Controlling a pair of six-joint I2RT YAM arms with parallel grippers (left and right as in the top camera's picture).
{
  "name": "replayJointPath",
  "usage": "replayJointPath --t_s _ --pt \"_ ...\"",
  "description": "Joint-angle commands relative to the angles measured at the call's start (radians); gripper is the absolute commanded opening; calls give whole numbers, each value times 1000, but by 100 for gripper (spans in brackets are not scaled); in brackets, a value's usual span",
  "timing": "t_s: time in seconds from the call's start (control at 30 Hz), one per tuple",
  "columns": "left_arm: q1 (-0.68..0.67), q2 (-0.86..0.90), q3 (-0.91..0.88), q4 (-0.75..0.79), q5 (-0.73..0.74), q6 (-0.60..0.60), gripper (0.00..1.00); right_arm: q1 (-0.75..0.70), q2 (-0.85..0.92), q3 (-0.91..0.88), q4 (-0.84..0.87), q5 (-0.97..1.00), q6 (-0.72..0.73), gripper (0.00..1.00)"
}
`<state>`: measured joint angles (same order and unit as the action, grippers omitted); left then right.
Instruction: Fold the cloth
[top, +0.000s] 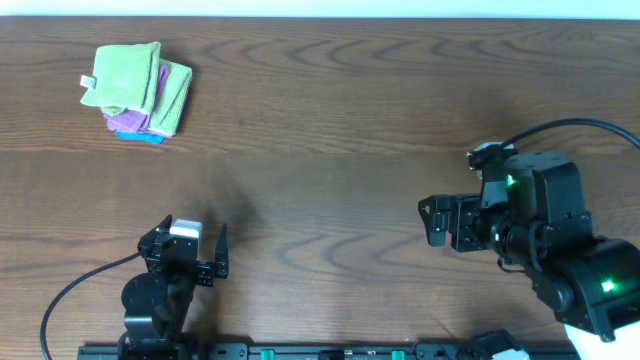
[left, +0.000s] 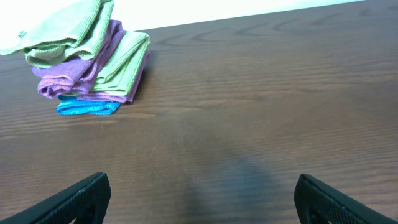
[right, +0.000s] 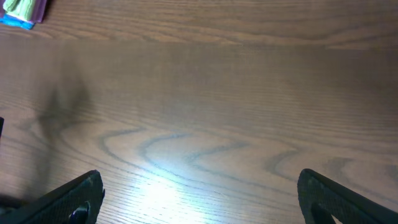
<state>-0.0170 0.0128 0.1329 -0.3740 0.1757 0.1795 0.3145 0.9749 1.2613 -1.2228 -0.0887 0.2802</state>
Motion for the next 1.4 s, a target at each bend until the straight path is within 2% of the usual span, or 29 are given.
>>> replayJointPath --t_s 0.0,0.53,0.73,0.9,1.07,1.37 --pt "-3 -9 -19 -11 -22 -11 95 8 -2 8 -1 10 -8 99" --pt "-3 -9 -19 -11 -22 -11 95 8 -2 8 -1 10 -8 99" --pt "-3 -9 -19 -11 -22 -11 95 1 -43 -27 82 178 -78 99" --pt "-3 -9 -19 -11 -22 -11 95 -70 -219 -187 267 190 -168 99" --pt "-3 -9 -19 -11 -22 -11 95 -175 -461 -432 439 190 -237 99" --pt "-3 -9 -19 -11 -22 -11 95 -261 -769 -778 589 190 -244 99"
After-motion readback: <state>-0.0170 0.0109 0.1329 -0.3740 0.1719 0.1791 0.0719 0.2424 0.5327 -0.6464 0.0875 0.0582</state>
